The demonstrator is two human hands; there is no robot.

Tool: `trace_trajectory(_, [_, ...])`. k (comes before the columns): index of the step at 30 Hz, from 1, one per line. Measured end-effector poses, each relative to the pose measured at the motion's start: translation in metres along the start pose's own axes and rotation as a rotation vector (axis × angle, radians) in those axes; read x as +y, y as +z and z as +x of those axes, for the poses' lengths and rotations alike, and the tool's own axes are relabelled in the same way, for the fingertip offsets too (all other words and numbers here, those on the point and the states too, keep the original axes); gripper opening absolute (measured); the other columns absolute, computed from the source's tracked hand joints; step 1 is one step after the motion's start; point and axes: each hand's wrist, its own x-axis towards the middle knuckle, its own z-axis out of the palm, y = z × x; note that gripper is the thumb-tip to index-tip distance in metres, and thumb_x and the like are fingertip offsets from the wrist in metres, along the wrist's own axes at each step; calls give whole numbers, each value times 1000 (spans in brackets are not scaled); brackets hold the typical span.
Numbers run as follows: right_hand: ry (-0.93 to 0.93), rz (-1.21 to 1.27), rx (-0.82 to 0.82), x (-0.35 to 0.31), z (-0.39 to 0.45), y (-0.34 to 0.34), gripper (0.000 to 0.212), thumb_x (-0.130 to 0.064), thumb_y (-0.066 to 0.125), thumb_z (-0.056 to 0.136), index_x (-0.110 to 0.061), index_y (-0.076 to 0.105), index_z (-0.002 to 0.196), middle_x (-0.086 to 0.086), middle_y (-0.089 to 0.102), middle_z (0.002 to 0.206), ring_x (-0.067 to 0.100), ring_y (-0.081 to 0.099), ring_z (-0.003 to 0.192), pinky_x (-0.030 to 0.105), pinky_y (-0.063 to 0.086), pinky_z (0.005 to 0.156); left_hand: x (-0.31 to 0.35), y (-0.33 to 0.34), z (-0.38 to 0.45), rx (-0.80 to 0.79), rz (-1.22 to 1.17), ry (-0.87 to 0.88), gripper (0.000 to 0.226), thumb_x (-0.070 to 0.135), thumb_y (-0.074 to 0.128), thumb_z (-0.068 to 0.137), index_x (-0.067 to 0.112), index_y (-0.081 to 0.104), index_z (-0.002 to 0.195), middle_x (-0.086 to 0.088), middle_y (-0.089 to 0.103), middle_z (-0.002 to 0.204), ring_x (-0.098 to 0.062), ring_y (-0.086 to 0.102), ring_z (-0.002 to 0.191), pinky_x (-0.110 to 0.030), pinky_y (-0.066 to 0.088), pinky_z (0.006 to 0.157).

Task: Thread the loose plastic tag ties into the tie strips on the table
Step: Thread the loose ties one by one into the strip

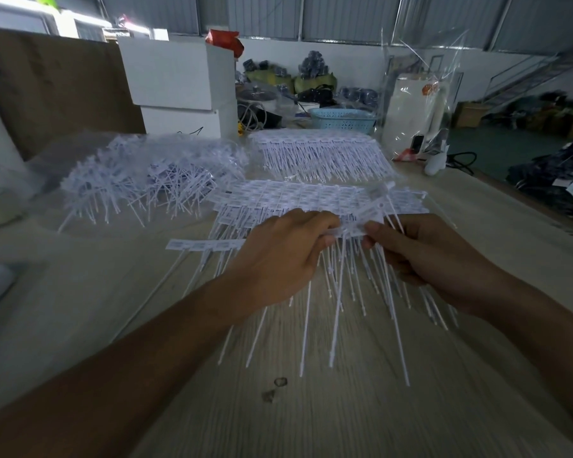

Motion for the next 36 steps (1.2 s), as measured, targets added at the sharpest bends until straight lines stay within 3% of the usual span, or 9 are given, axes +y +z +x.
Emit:
trace_trajectory(4, [-172, -265, 24, -1, -1, -1, 32, -30, 57, 98, -5, 68, 80, -12, 44, 46, 2, 38, 41, 12, 30, 46, 0, 1, 0, -35, 4, 2, 18, 22, 49, 104, 19, 63, 115, 3, 67, 99, -23, 63, 89, -33, 48, 71])
trace_trajectory(7, [-272, -417, 37, -1, -1, -1, 32, -26, 56, 99, -13, 58, 70, -15, 46, 51, 2, 43, 48, 13, 33, 51, -2, 2, 0, -62, -16, 16, 14, 19, 49, 104, 19, 62, 110, 9, 59, 89, -19, 56, 79, -36, 50, 68])
trace_trajectory(12, [-320, -515, 63, 4, 2, -2, 32, -24, 58, 99, -22, 52, 67, -12, 47, 56, 2, 45, 54, 16, 32, 54, -3, 3, 0, -64, -30, 2, 15, 18, 51, 103, 21, 63, 110, 6, 66, 94, -18, 57, 79, -37, 51, 66])
trace_trajectory(16, [-390, -601, 89, 4, 1, 2, 35, -23, 59, 98, -26, 41, 67, -8, 36, 57, 5, 42, 54, 18, 30, 54, -6, 4, 1, -119, -59, -84, 22, 6, 54, 95, 27, 60, 89, 11, 62, 85, -20, 62, 80, -42, 54, 69])
trace_trajectory(20, [-311, -488, 92, 0, 1, 2, 38, -34, 58, 96, -3, 60, 74, -5, 40, 56, 5, 39, 48, 16, 29, 50, -8, 3, 3, -56, -132, -74, 16, 22, 50, 103, 21, 65, 107, 10, 67, 91, -15, 62, 81, -39, 53, 71])
trace_trajectory(22, [-232, -355, 59, -2, 0, -1, 48, -38, 59, 95, 5, 56, 74, -5, 37, 54, 4, 34, 45, 15, 27, 48, -5, 4, 3, -21, -154, -56, 17, 27, 50, 103, 21, 63, 112, 13, 65, 94, -12, 61, 82, -39, 53, 72])
trace_trajectory(29, [5, -25, -9, -3, -1, 1, 37, -32, 59, 97, -1, 55, 77, -5, 37, 53, 9, 27, 45, 26, 21, 47, -5, 4, 2, 19, -133, -17, 15, 30, 60, 97, 25, 63, 111, 10, 66, 94, -13, 59, 83, -41, 52, 70])
trace_trajectory(34, [-140, -346, 66, 0, 0, 0, 37, -30, 54, 101, 3, 66, 88, 25, 51, 73, 15, 43, 59, 28, 30, 56, -10, 9, 3, -76, -194, 62, 22, 25, 58, 98, 16, 68, 115, -2, 70, 102, -24, 65, 94, -43, 52, 80])
trace_trajectory(36, [-183, -479, 72, 3, 2, 2, 40, -30, 50, 102, 6, 62, 87, 27, 55, 78, 18, 45, 63, 31, 29, 59, -11, 9, 4, -93, -195, 92, 26, 23, 56, 98, 11, 70, 117, -7, 71, 102, -27, 66, 95, -44, 52, 81])
